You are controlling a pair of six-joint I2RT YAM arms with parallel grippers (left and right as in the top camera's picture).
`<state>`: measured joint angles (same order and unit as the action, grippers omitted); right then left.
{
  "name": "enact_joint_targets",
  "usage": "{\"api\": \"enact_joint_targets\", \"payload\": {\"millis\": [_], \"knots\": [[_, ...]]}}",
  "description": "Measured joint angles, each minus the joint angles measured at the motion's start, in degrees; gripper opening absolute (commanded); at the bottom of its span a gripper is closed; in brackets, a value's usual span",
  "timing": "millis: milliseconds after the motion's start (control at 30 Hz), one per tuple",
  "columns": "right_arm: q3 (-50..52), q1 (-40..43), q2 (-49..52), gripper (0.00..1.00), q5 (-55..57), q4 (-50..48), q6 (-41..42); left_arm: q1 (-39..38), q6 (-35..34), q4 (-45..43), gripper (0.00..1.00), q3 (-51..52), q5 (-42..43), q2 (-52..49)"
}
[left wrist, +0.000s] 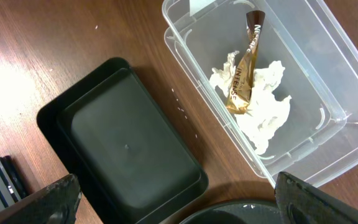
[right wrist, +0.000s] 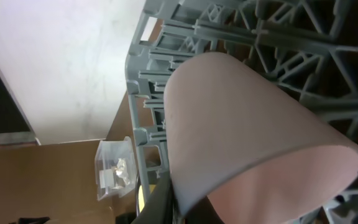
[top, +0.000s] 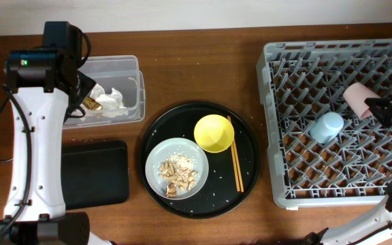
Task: Sort waste into correct bins and load items into the dishwasher rack
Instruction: 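Lower the pink cup into the rack beside the blue cup, release, then reach the right gripper to the yellow bowl and grasp its rim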
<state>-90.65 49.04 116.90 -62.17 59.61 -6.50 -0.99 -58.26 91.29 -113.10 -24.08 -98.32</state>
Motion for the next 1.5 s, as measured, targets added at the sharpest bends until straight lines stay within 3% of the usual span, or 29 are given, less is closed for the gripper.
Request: {"api": "enact_joint_targets", "payload": {"millis": [400,567,667,900,1200,1367,1433,1500], "knots": [[0.1,1.4,-0.3,0.14,7.1,3.0,0.5,0.0,0.0,0.0,0.99,0.0,0.0,0.0],[-0.1,3.3,0.1,0.19,13.2,5.6,1.5,0.0,0.0,0.0,0.99,0.0,0.0,0.0],[-1.3,4.0,1.5,0.28,17.4,8.1,2.3,0.0,0.0,0.0,0.99,0.0,0.0,0.0],[-8.2,4.1,1.0,0.28,24.9,13.7,7.2,0.0,0.0,0.0,0.99,0.0,0.0,0.0],[-9.3,3.9,-9.0,0.24,27.1,12.6,11.2,0.0,0.0,0.0,0.99,0.0,0.0,0.0],[-9.7,-3.1,-20.0,0.25,20.6,10.5,11.2,0.0,0.0,0.0,0.99,0.0,0.0,0.0],[-9.7,-9.2,-24.6,0.35,21.4,10.7,11.2,0.0,0.0,0.0,0.99,0.0,0.0,0.0],[-9.9,-15.9,-28.1,0.38,23.6,11.4,11.0,0.0,0.0,0.0,0.99,0.0,0.0,0.0]]}}
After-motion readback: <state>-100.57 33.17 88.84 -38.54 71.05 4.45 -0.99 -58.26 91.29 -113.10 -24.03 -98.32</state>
